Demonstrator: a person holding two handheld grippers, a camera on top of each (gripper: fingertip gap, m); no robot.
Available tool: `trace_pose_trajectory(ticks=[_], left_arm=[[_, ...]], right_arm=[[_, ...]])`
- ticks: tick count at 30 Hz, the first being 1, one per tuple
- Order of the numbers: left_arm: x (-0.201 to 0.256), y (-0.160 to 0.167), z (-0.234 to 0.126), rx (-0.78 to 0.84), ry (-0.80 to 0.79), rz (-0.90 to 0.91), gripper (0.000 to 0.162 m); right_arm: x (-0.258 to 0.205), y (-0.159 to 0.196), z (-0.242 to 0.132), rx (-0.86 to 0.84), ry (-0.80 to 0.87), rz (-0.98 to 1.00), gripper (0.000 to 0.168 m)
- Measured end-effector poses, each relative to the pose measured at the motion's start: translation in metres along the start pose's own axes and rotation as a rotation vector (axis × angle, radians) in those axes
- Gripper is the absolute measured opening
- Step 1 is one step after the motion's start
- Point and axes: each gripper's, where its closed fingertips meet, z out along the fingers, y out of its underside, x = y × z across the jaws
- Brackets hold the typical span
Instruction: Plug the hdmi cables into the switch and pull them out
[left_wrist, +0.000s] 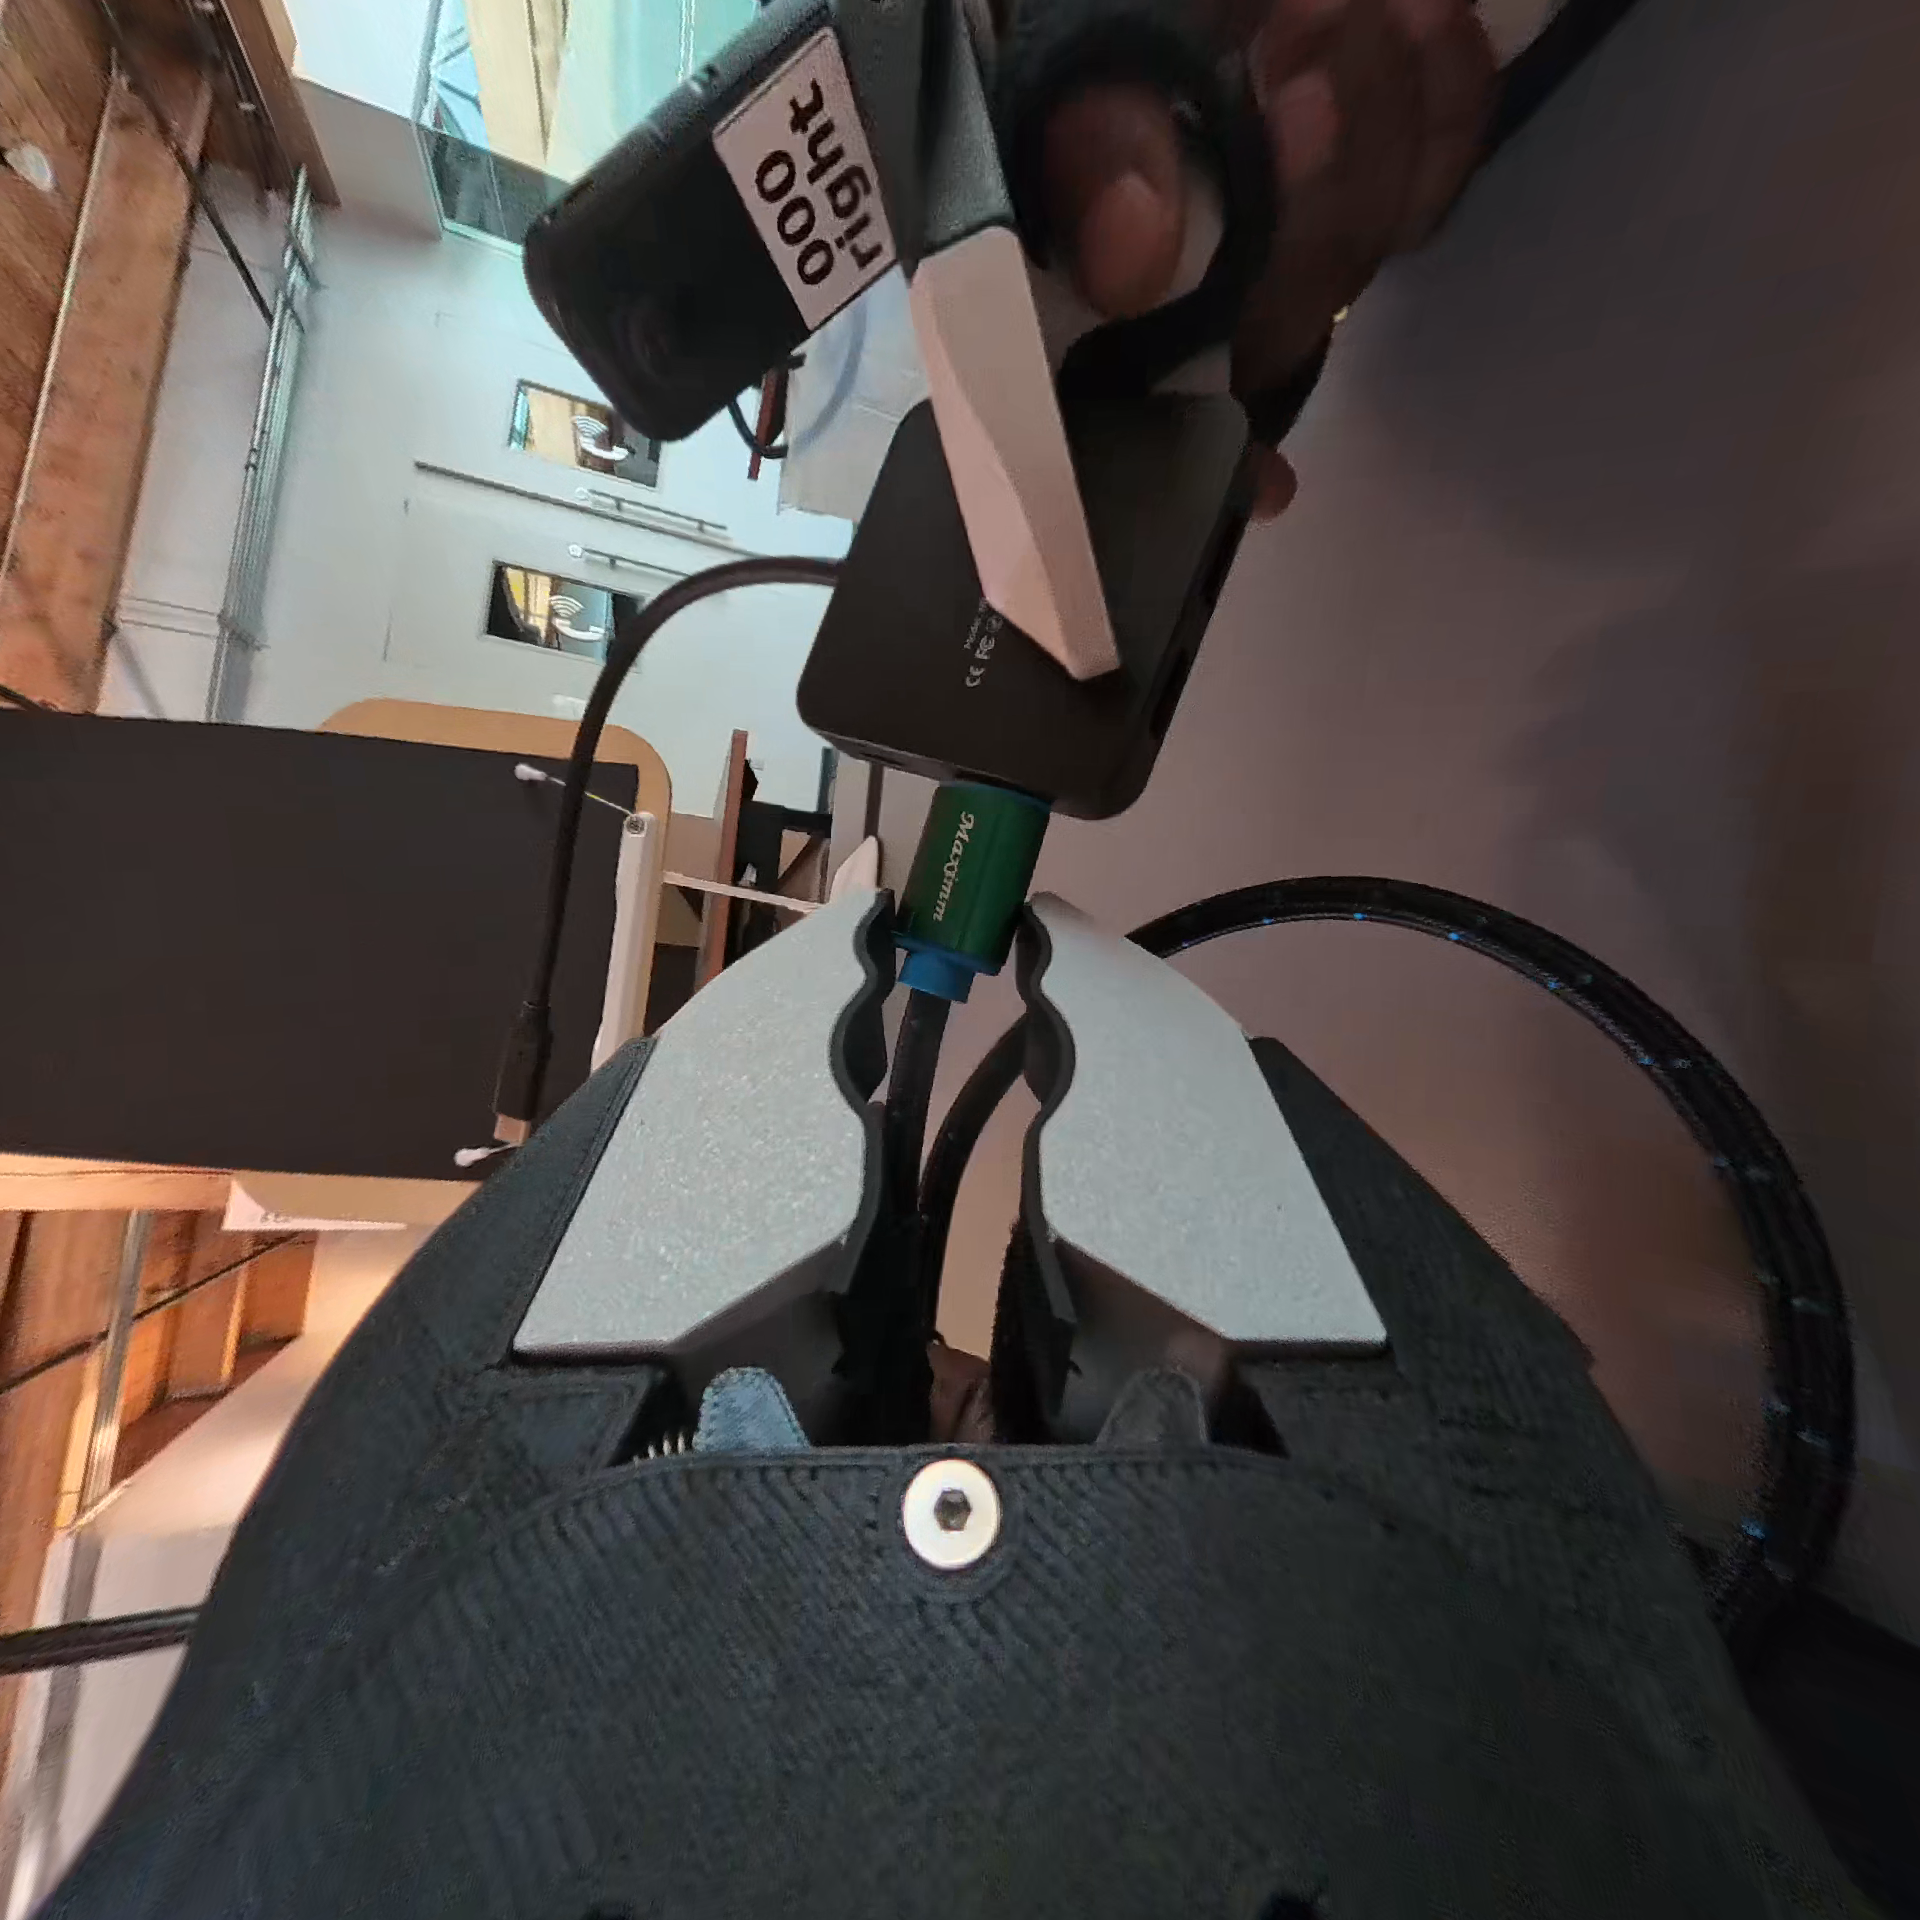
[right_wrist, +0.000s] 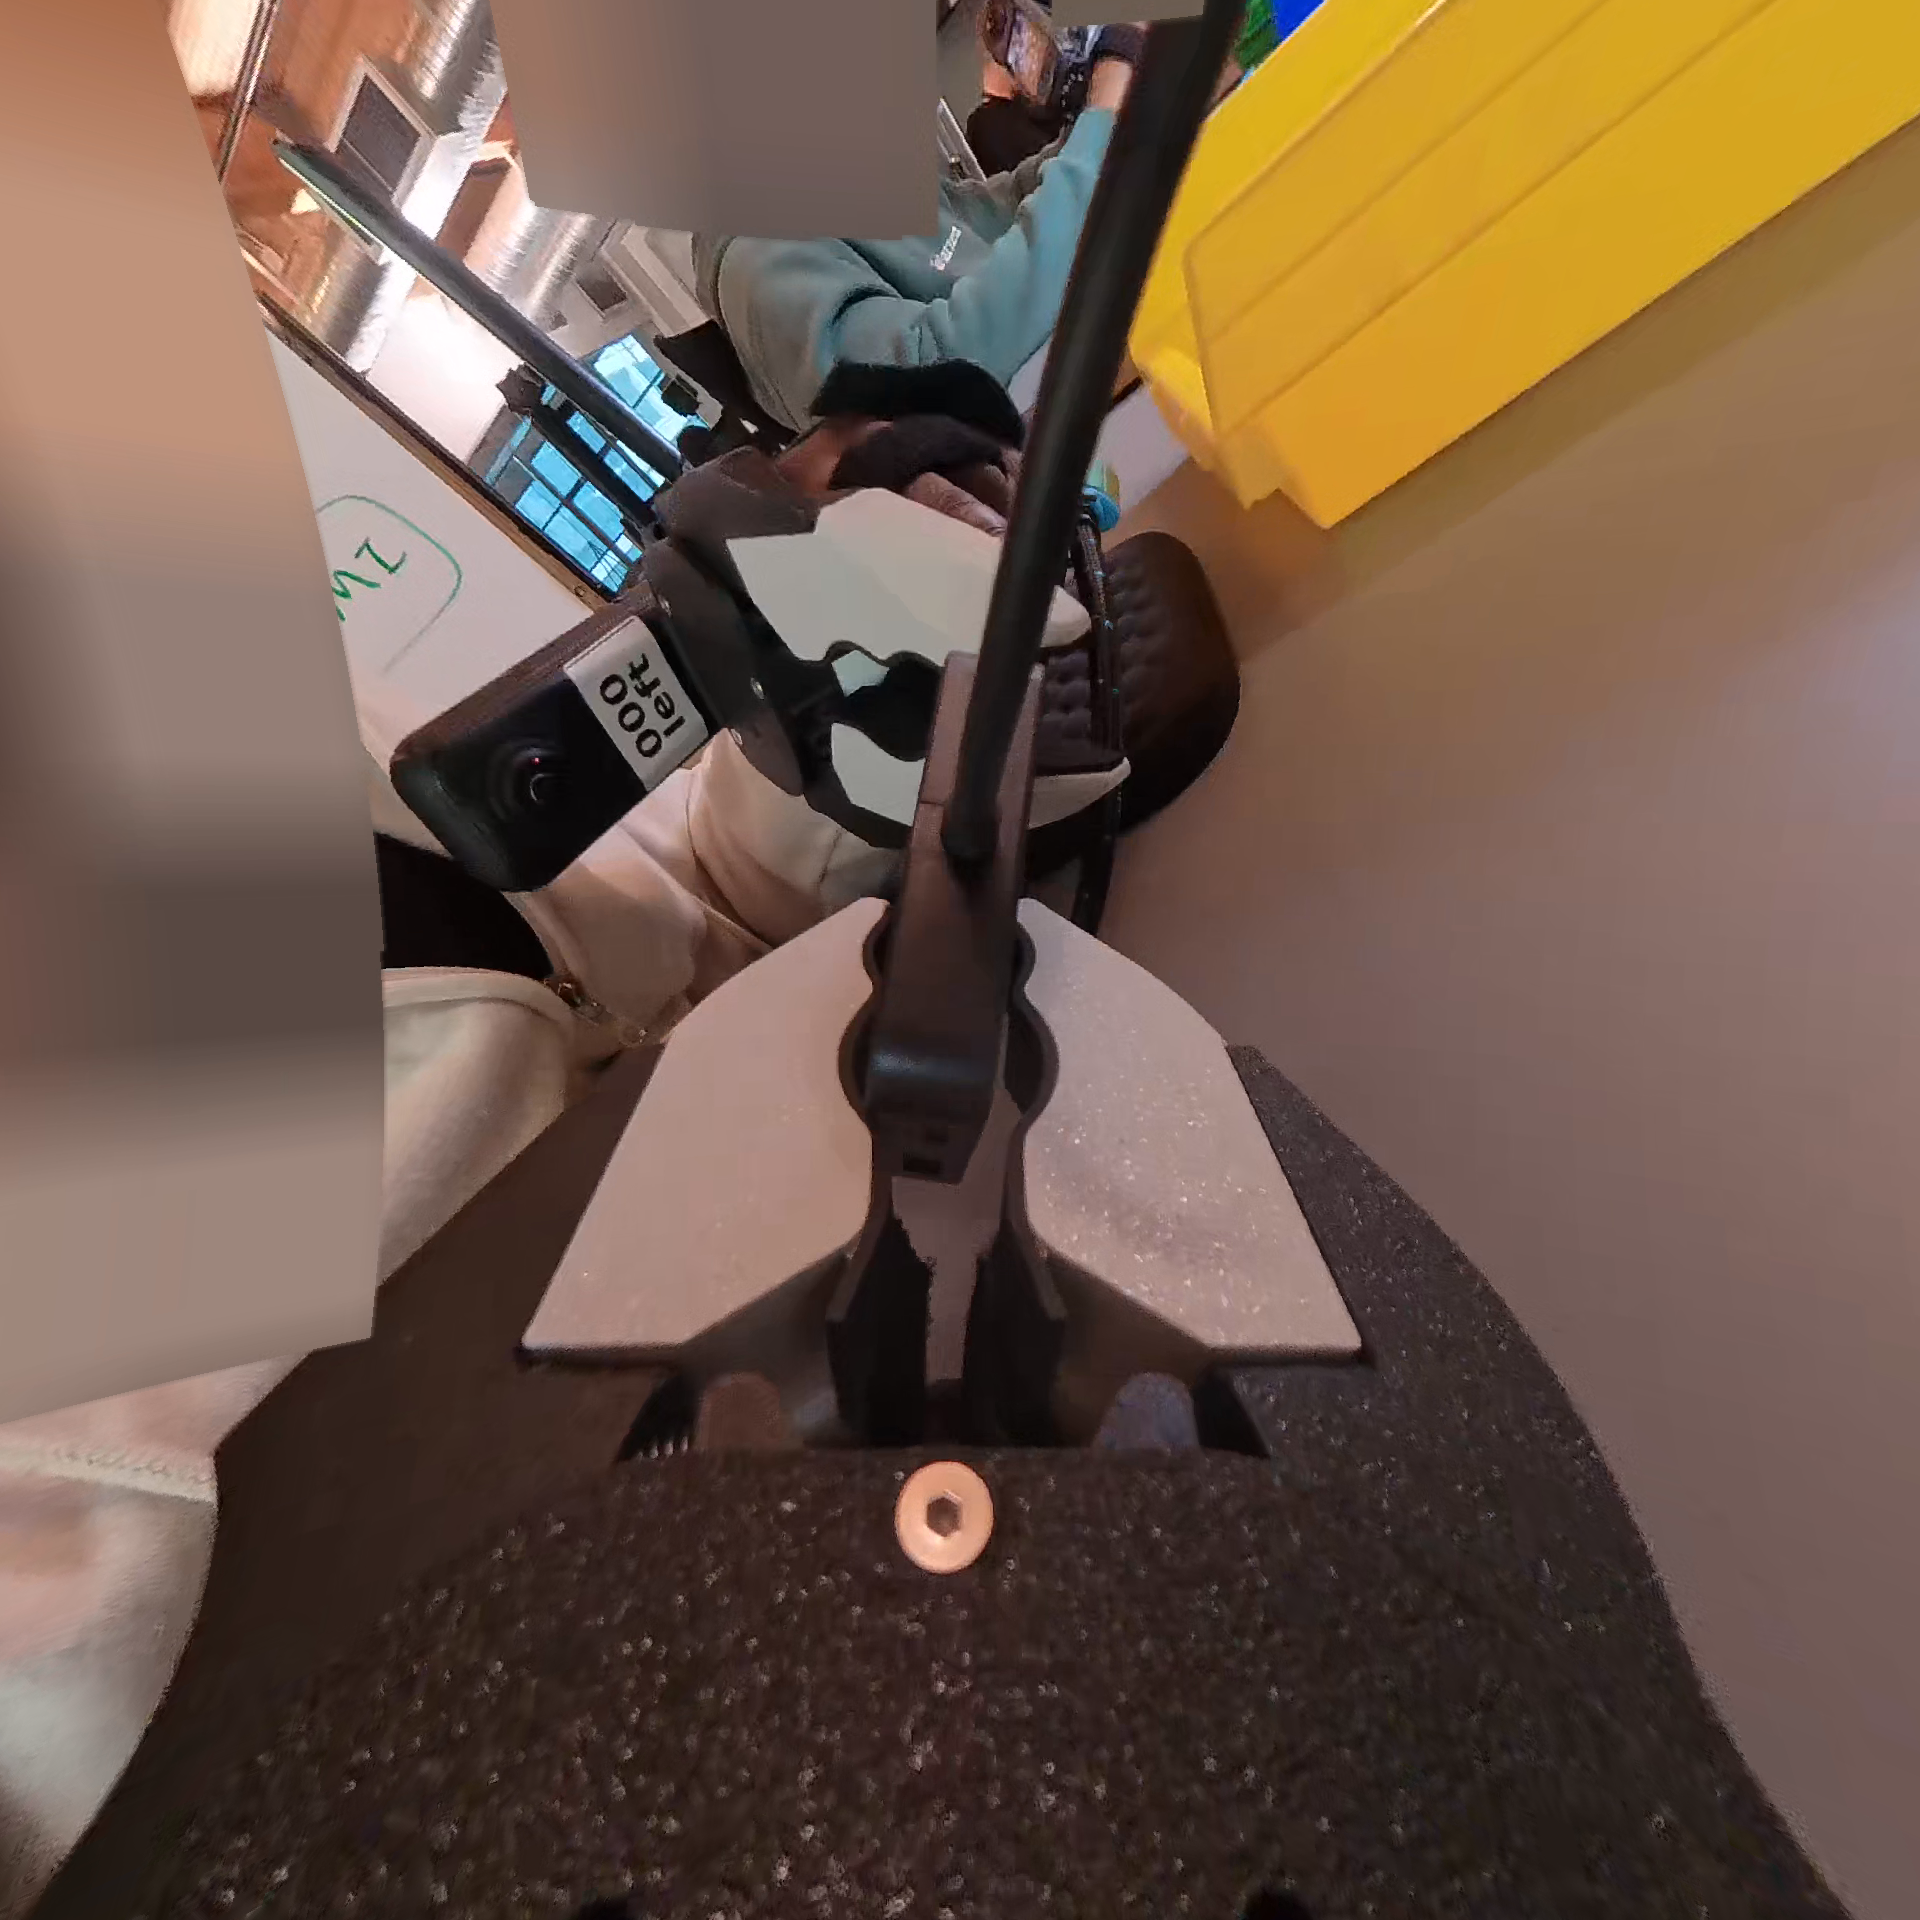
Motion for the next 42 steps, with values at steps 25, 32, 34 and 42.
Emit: trace_pose_trajectory(ticks=[25,32,34,42], left_arm=[[0.026,0.017,-0.018,-0.178,0.260,0.037,0.021],[0.038,0.015,-0.020,-0.148,0.344,0.168,0.020],[0.046,0.016,-0.020,-0.160,0.391,0.229,0.021],[0.054,0.015,-0.023,-0.137,0.483,0.350,0.022]], right_arm=[[0.012,0.016,0.018,-0.108,0.001,0.080,0.014],[0.014,0.025,0.020,-0.169,0.005,0.097,0.014],[0.017,0.031,0.022,-0.209,0.018,0.106,0.014],[0.017,0.038,0.024,-0.257,0.019,0.108,0.014]])
